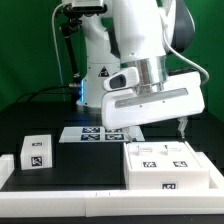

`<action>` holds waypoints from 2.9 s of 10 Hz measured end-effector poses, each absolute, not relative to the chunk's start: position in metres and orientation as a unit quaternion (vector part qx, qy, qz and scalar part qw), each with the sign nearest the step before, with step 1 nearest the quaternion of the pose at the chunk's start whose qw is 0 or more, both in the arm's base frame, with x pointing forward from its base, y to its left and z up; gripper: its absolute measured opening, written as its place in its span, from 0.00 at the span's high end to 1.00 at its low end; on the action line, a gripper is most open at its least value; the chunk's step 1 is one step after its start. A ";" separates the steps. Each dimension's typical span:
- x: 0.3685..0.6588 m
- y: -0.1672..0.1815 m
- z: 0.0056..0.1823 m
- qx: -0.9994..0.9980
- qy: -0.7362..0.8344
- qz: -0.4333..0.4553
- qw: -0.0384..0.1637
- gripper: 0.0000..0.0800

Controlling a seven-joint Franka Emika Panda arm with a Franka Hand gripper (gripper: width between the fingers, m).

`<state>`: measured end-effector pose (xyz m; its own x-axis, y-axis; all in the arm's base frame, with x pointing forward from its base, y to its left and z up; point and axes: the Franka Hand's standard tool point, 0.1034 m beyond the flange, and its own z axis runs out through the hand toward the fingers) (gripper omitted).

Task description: Assemble cabinet

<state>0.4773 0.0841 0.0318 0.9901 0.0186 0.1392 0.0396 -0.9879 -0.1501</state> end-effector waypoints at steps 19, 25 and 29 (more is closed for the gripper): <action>0.500 0.059 0.005 -0.995 -0.037 -0.072 0.049 0.00; 0.497 0.075 0.005 -0.994 -0.053 -0.077 0.050 0.57; 0.493 0.066 0.003 -0.991 -0.098 -0.081 0.043 0.99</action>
Offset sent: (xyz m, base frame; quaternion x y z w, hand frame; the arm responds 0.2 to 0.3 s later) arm 0.0075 -0.0237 -0.0129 -0.0439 0.0059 -0.0330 0.9985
